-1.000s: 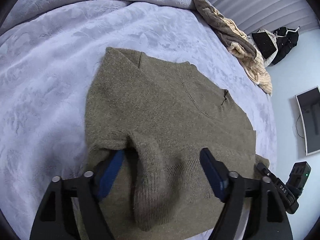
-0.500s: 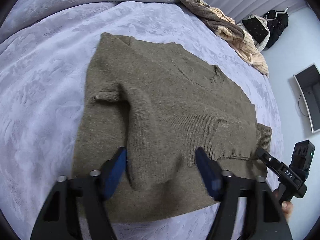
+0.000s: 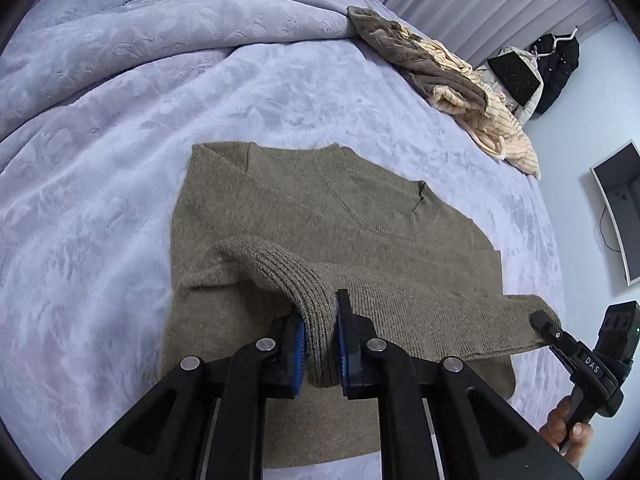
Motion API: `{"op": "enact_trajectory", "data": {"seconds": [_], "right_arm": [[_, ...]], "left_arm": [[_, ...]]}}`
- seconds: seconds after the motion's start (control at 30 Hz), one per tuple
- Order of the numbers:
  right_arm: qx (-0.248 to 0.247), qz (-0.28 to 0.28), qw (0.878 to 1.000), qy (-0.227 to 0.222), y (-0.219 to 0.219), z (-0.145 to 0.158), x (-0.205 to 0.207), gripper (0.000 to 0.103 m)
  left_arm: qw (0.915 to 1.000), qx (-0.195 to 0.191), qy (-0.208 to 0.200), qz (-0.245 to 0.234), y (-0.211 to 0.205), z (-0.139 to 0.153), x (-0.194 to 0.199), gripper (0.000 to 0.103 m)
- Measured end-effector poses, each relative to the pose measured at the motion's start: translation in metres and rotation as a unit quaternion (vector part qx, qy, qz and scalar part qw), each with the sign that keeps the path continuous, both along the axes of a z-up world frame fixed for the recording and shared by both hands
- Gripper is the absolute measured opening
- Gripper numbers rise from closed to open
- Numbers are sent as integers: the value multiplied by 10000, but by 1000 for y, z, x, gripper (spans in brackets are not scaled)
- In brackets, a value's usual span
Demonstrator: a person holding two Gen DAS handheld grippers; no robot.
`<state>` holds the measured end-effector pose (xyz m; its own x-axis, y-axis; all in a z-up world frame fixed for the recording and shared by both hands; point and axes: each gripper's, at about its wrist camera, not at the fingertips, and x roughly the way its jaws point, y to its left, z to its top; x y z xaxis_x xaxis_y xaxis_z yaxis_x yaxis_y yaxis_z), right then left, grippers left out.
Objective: Fold small clothes
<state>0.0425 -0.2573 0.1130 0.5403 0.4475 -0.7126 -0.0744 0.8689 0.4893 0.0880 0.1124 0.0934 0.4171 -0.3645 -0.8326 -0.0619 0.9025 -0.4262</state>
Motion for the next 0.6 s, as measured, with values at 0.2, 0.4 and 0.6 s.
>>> {"op": "enact_trajectory", "data": {"seconds": [0.2, 0.4, 0.6], "right_arm": [[315, -316, 9989, 139, -9, 3, 27, 10], [324, -544, 9972, 393, -11, -8, 60, 10], [264, -669, 9956, 596, -10, -26, 87, 10]], "left_arm": [[9997, -48, 143, 201, 2, -5, 29, 14], [9989, 0, 368, 276, 1, -22, 56, 14], [9976, 2, 594, 349, 1, -40, 80, 14]]}}
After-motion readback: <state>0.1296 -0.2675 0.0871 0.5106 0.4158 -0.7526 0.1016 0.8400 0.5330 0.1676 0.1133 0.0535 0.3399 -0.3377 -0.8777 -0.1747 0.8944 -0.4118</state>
